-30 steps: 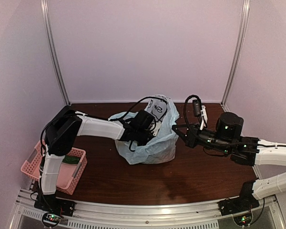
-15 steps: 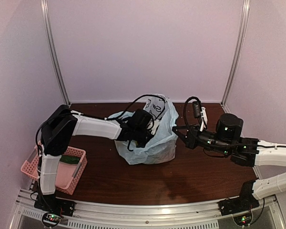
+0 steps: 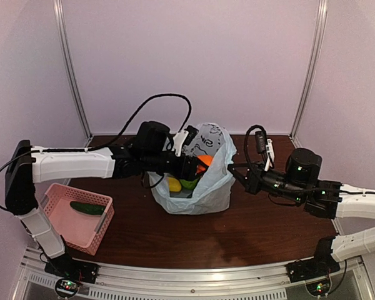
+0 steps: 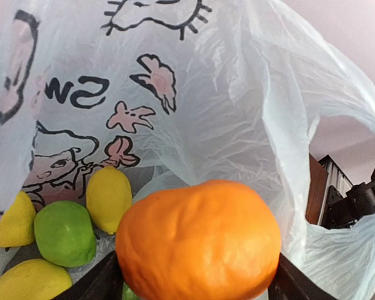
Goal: Untie the knot of the plastic bag and take out the fruit
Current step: Pick up the fake fruit from the takeout bag, then place the fake fruit in the bin.
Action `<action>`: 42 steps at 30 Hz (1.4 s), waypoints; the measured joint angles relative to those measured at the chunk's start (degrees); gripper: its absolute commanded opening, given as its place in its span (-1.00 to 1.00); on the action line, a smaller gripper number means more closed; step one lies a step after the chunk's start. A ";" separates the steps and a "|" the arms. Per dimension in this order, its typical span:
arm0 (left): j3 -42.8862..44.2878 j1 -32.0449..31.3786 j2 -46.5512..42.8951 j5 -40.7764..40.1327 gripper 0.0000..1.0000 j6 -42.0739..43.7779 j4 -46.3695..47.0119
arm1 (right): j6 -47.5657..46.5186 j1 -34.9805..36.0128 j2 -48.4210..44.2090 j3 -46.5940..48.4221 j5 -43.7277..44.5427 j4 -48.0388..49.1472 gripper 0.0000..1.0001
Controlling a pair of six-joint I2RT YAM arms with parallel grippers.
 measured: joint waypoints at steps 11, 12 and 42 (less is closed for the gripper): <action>-4.63 0.00 -11.26 -6.01 0.24 0.44 -6.69 | 0.02 0.00 -0.04 0.00 0.52 0.00 -1.00; -4.61 0.00 -11.76 -6.14 0.25 0.44 -6.88 | 0.00 0.00 -0.04 0.00 0.55 0.00 -1.00; 4.31 15.06 -26.34 -2.08 0.25 2.16 -18.99 | 0.00 0.00 -2.23 -0.85 1.53 -0.04 -1.00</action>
